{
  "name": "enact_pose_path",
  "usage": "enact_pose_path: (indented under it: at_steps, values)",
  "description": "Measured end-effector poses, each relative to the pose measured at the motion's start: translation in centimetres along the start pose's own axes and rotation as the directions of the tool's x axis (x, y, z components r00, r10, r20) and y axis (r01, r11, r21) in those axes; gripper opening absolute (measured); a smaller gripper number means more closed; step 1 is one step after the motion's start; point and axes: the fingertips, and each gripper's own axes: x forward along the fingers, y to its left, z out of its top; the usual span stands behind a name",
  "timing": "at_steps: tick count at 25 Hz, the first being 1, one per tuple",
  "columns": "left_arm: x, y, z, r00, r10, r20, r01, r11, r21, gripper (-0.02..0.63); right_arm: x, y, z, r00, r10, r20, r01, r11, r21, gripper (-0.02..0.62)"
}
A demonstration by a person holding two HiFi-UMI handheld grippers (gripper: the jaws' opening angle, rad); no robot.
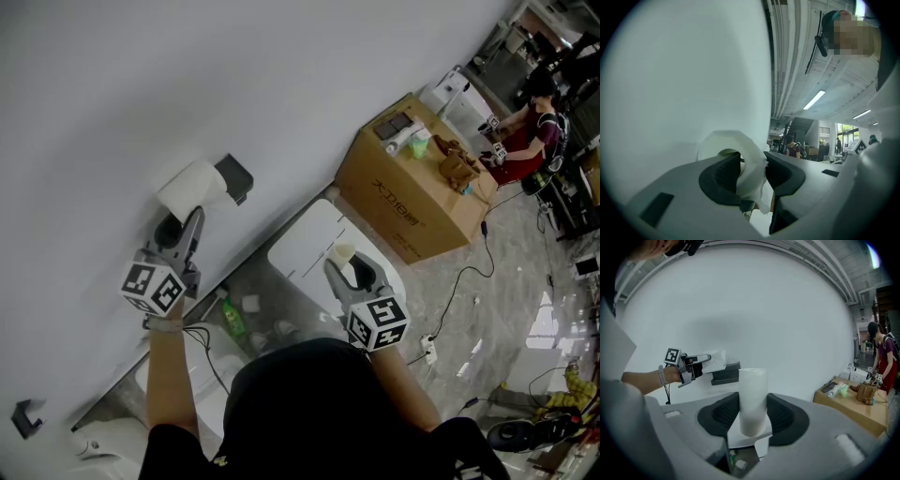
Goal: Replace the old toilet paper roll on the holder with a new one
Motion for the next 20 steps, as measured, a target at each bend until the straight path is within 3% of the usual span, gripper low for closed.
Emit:
enact_pose_path:
  at_steps: [20]
  values:
    - [-1.3, 0.1, 0.3, 0.998, 0.03, 0.053, -0.028, 0.999, -0.024, 0.278, 1.1, 0.5, -0.1, 0.999, 0.037, -0.006, -0.037, 0.999, 0.001, 0.181]
